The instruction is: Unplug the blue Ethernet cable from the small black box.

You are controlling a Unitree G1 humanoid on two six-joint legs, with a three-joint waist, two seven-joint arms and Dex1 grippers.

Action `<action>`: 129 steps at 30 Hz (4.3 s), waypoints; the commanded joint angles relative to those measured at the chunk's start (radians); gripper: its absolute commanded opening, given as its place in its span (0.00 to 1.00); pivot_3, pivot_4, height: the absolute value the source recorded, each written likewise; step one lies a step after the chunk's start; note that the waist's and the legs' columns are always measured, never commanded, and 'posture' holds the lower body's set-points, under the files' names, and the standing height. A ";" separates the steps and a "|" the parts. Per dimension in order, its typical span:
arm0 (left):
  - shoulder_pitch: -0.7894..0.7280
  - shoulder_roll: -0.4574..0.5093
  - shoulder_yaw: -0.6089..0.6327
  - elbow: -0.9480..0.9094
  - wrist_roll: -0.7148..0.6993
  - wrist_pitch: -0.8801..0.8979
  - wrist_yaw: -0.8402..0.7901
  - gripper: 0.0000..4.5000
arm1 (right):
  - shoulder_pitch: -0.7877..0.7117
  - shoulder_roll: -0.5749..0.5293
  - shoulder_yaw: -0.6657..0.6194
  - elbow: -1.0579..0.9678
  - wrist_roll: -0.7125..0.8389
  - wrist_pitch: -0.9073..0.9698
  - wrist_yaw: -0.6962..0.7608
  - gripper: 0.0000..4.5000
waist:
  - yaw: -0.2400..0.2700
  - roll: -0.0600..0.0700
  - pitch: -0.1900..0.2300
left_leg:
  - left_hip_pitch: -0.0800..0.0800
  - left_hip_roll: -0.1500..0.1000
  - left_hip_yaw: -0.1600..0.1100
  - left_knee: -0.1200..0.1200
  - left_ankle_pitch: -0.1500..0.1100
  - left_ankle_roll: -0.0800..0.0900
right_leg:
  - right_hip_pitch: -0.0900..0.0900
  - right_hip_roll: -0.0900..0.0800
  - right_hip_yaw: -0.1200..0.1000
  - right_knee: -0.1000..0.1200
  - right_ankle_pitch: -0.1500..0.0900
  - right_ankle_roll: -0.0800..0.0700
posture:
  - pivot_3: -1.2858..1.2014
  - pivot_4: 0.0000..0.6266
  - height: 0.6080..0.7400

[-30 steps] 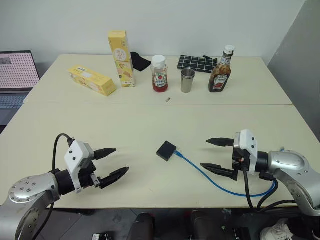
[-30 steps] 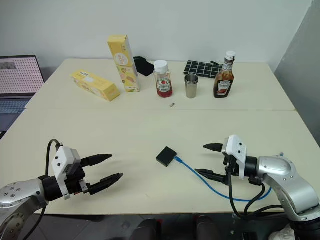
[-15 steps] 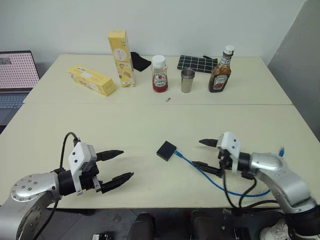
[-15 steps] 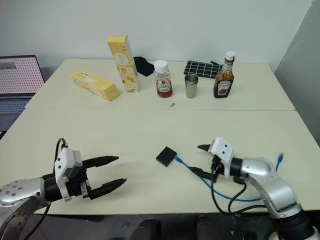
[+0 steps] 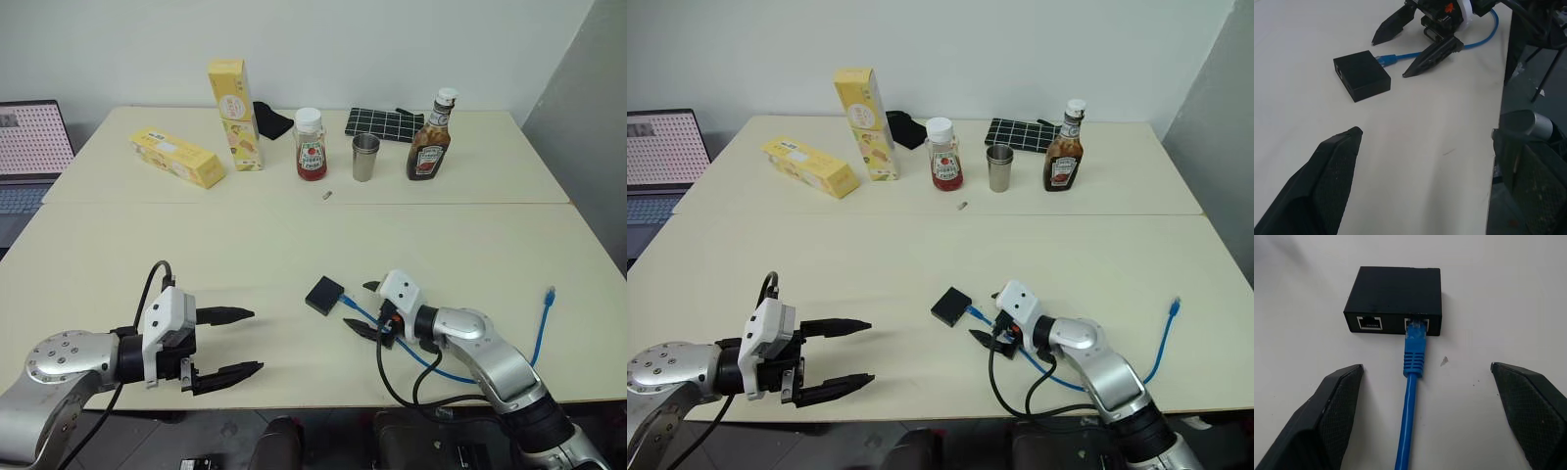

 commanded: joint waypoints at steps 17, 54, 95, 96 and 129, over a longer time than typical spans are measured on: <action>-0.125 -0.071 -0.035 0.059 0.049 -0.022 0.125 1.00 | -0.110 -0.086 0.066 -0.003 -0.173 -0.108 0.040 0.04 | 0.002 0.000 0.000 | 0.000 0.000 -0.001 0.000 0.000 0.000 | 0.000 -0.001 0.000 0.001 0.000 0.000 | 0.52 0.24 1.00; -0.390 -0.201 -0.056 0.072 -0.377 0.449 0.269 0.52 | -0.418 -0.057 0.065 0.288 -0.301 -1.098 0.077 0.03 | 0.000 -0.001 0.001 | -0.002 0.000 -0.002 0.001 0.000 0.000 | -0.002 -0.002 -0.001 0.002 0.000 0.000 | 0.52 0.24 1.00; -0.503 -0.238 -0.220 0.286 -0.208 0.191 -0.105 0.17 | -0.313 -0.140 -0.111 -0.193 0.619 0.273 0.216 0.59 | 0.001 0.000 0.001 | -0.006 -0.001 -0.003 0.002 0.000 0.000 | -0.004 -0.002 -0.002 0.001 0.000 0.000 | 0.52 0.24 1.00; -0.503 -0.237 -0.217 0.286 -0.215 0.200 -0.111 0.17 | -0.313 -0.135 -0.113 -0.193 0.623 0.286 0.214 0.59 | 0.000 0.000 0.001 | -0.006 -0.001 -0.003 0.002 0.000 0.000 | -0.004 -0.002 -0.002 0.001 0.000 0.000 | 0.52 0.24 1.00; -0.448 -0.232 -0.211 0.271 -0.192 0.162 -0.137 0.17 | -0.336 -0.088 -0.114 -0.162 0.629 0.416 0.242 0.59 | 0.000 0.000 0.001 | -0.007 -0.001 -0.003 0.002 0.000 0.000 | -0.007 -0.001 -0.002 0.001 0.000 0.000 | 0.52 0.24 1.00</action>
